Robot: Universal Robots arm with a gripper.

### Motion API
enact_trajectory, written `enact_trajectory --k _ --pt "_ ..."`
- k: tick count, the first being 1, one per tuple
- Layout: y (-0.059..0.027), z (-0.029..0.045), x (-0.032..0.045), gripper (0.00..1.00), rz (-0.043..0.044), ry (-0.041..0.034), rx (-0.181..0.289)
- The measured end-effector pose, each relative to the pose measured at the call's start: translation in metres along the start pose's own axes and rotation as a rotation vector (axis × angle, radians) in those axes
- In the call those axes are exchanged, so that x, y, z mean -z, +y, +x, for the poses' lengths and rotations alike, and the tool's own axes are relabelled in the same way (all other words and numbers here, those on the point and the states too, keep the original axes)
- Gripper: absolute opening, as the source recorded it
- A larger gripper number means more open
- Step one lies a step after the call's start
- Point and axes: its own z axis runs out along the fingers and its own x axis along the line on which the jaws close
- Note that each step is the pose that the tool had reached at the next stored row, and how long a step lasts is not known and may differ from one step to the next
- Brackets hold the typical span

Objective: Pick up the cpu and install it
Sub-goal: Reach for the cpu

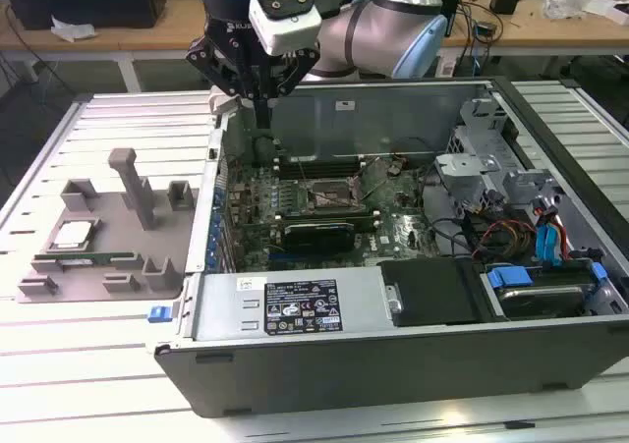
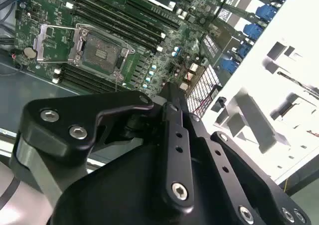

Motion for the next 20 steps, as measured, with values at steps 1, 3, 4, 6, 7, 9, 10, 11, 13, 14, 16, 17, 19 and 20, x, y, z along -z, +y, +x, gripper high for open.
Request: enact_trajectory --k 1,3,4,6,7,9,10,11,13,14,16,17,19,20 --pt "0.0 0.0 0.0 0.11 0.0 0.0 0.0" --pt "0.0 0.0 0.0 0.11 0.0 0.0 0.0" --pt "0.0 0.0 0.0 0.11 0.0 0.0 0.0" --pt "0.0 0.0 0.0 0.11 0.0 -0.0001 0.0" --pt "0.0 0.0 0.0 0.11 0.0 0.0 0.0" --pt "0.0 0.0 0.0 0.11 0.0 0.0 0.0" --pt "0.0 0.0001 0.0 0.11 0.0 0.0 0.0" --pt "0.0 0.0003 0.0 0.11 0.0001 0.0 0.0" --pt "0.0 0.001 0.0 0.11 0.0 -0.0001 0.0" --pt "-0.0001 0.0019 0.0001 0.11 0.0001 0.0 0.0" --pt "-0.0005 0.0065 0.0002 0.11 0.0001 0.0 0.0" --pt "-0.0007 0.0093 0.0002 0.11 0.0 -0.0001 0.0" --pt "-0.0009 0.0123 0.0004 0.11 0.0001 0.0 0.0" --pt "-0.001 0.0131 0.0004 0.11 0.0 0.0 0.0"
